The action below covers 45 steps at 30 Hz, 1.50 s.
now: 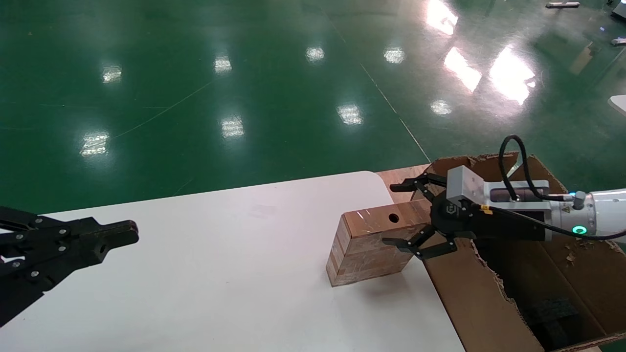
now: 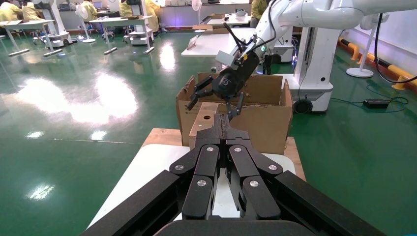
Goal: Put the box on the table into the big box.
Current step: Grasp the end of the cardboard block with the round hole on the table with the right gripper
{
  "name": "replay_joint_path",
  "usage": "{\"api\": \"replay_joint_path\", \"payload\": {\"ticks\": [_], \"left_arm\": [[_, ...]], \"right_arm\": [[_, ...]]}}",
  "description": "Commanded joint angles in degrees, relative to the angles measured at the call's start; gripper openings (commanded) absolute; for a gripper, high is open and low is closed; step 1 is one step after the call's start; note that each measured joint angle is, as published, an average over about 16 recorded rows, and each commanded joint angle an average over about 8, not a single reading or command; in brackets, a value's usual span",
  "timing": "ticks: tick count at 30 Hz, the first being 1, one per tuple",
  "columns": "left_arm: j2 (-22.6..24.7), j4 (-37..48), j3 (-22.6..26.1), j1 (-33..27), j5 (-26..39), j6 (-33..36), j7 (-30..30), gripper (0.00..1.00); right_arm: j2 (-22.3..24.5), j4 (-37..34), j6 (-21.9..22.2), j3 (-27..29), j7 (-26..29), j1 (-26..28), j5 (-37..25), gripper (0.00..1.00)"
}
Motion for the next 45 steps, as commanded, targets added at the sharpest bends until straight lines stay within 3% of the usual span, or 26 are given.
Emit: {"api": "replay_joint_path", "payload": {"ticks": [1, 43, 44, 45], "left_arm": [[0.0, 0.0, 0.0, 0.0, 0.0, 0.0, 0.0, 0.00], [0.0, 0.0, 0.0, 0.0, 0.0, 0.0, 0.0, 0.00], [0.0, 0.0, 0.0, 0.0, 0.0, 0.0, 0.0, 0.02], [0.0, 0.0, 0.0, 0.0, 0.0, 0.0, 0.0, 0.15]], "right_arm": [[-0.5, -0.9, -0.1, -0.6, -0.4, 0.7, 0.2, 1.00], [-1.3, -5.6, -0.1, -12.7, -5.2, 5.3, 3.3, 1.00], [-1.3, -5.6, -0.1, -12.8, -5.2, 5.4, 3.4, 1.00], [-1.3, -5.7, -0.1, -13.0, -5.2, 5.5, 3.5, 1.00]]}}
